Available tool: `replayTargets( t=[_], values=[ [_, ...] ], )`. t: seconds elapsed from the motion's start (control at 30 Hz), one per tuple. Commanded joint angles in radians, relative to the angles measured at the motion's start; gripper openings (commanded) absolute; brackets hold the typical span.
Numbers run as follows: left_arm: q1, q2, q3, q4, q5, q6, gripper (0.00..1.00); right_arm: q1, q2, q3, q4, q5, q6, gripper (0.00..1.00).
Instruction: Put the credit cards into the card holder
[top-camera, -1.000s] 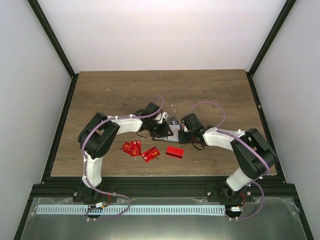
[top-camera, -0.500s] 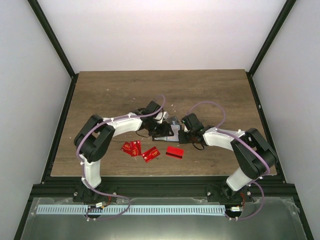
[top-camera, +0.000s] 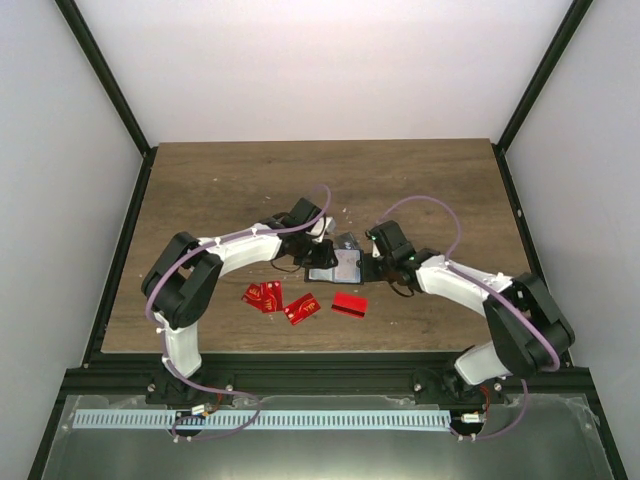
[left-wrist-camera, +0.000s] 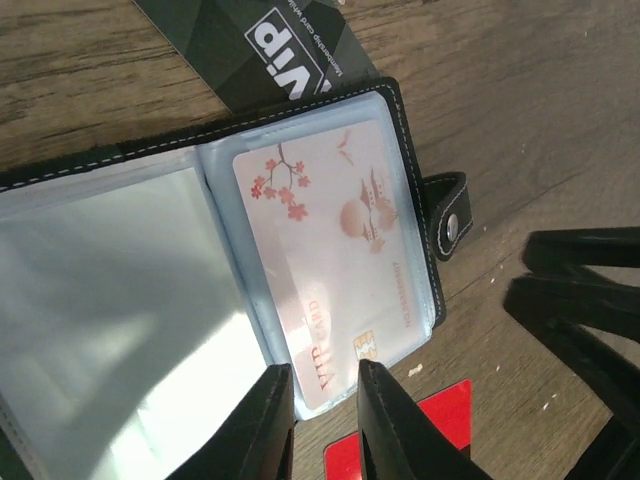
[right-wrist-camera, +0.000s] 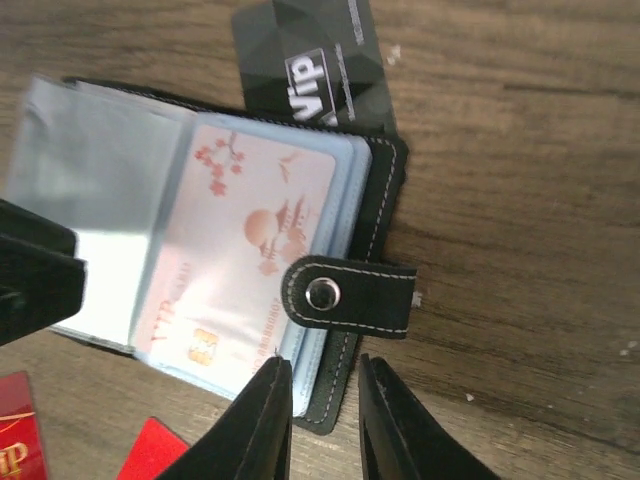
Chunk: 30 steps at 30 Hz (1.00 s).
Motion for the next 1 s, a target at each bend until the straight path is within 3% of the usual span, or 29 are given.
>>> replayTargets(
  t=[0.0, 0.17, 0.3, 0.97],
  values=[
    [-0.005, -0.014, 0.023, 0.020, -0.017, 0.039, 0.15, -0.007, -0.070, 0.072, -0.067, 0.016, -0.019, 0.22],
    [-0.007, 0.011, 0.027, 0.048, -0.002, 0.046, 0.04, -0.006, -0.101, 0.054, -0.009, -0.148, 0.010, 0.24],
    [-0.009, 0.040, 0.040, 0.057, 0.007, 0.054, 0.04, -0.007, -0.063, 0.033, 0.051, -0.234, 0.058, 0.25],
    [-0.009, 0.148, 0.048, 0.032, -0.002, 0.091, 0.04, -0.099, 0.078, -0.022, 0.163, -0.362, 0.092, 0.34]
  ],
)
